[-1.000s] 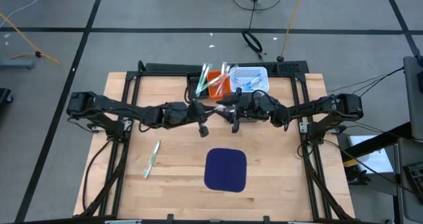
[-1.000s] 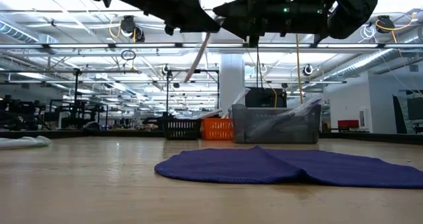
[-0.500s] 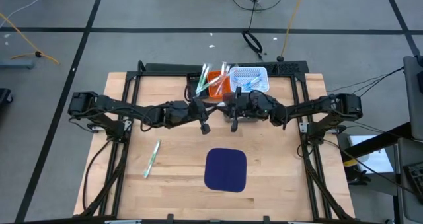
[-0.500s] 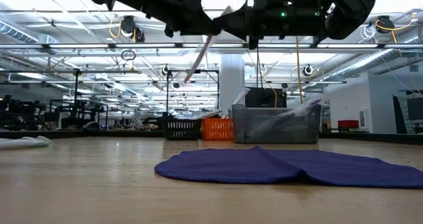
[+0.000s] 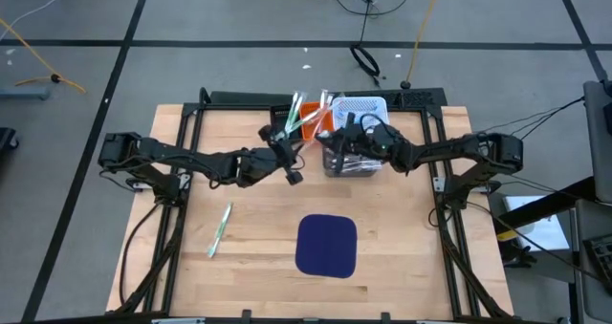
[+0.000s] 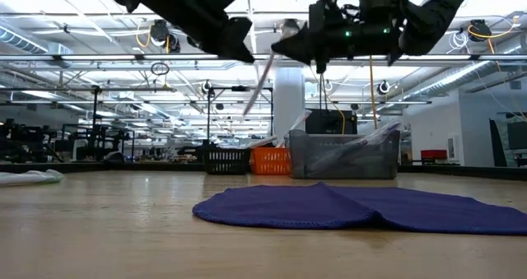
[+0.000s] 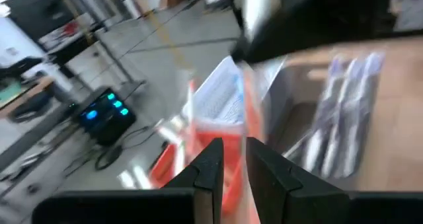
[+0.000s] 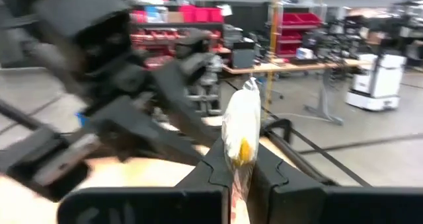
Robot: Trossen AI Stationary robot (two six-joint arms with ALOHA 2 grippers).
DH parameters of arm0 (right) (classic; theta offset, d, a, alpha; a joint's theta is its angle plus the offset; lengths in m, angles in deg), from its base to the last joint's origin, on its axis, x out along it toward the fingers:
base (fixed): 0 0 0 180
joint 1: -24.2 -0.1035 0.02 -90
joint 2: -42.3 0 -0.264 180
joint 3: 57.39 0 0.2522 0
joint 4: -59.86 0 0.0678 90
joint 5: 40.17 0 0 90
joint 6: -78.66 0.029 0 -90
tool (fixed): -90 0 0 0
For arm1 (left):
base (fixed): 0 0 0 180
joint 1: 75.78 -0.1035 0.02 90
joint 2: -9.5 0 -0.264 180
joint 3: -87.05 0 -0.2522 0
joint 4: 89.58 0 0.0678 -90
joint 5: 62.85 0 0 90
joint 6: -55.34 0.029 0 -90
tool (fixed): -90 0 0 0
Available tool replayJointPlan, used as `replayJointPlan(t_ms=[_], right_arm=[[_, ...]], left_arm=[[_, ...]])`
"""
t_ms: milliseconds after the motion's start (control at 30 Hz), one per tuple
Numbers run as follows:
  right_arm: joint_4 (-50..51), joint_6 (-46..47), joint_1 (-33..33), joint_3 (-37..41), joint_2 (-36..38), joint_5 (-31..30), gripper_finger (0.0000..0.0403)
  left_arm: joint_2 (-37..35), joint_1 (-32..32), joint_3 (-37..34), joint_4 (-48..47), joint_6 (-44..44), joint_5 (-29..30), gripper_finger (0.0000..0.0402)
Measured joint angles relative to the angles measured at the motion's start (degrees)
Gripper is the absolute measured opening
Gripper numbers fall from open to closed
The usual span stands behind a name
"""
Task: Pick & Place Toothbrushes
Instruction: Put the orange toothbrush into the orange basket
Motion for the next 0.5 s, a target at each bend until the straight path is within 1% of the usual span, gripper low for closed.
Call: replayJointPlan(t_ms=[67, 167, 267, 367, 500], right_arm=[[0.6, 0.5, 2.3, 0.0, 0.0, -0.2, 0.0004], [1.3, 0.6, 5.7, 0.0, 0.0, -0.2, 0.0004], [5.7, 1.3, 9.0, -1.3, 0.0, -0.2, 0.0004], [9.3, 0.7, 11.7, -3.3, 0.0, -0.3, 0.0004], [11.5, -0.3, 14.5, -4.5, -0.8, 0.1, 0.0004]], left_arm=[[0.0, 0.0, 0.0, -2.0, -0.5, 1.4, 0.0067], [0.0, 0.1, 0.0, -4.7, -2.0, 1.6, 0.0067], [0.0, 0.5, 0.0, -7.0, -3.6, 1.4, 0.0067], [0.0, 1.0, 0.0, -7.8, -4.3, 1.3, 0.0067], [0.0, 2.0, 0.0, -8.5, -5.5, 1.3, 0.0067]])
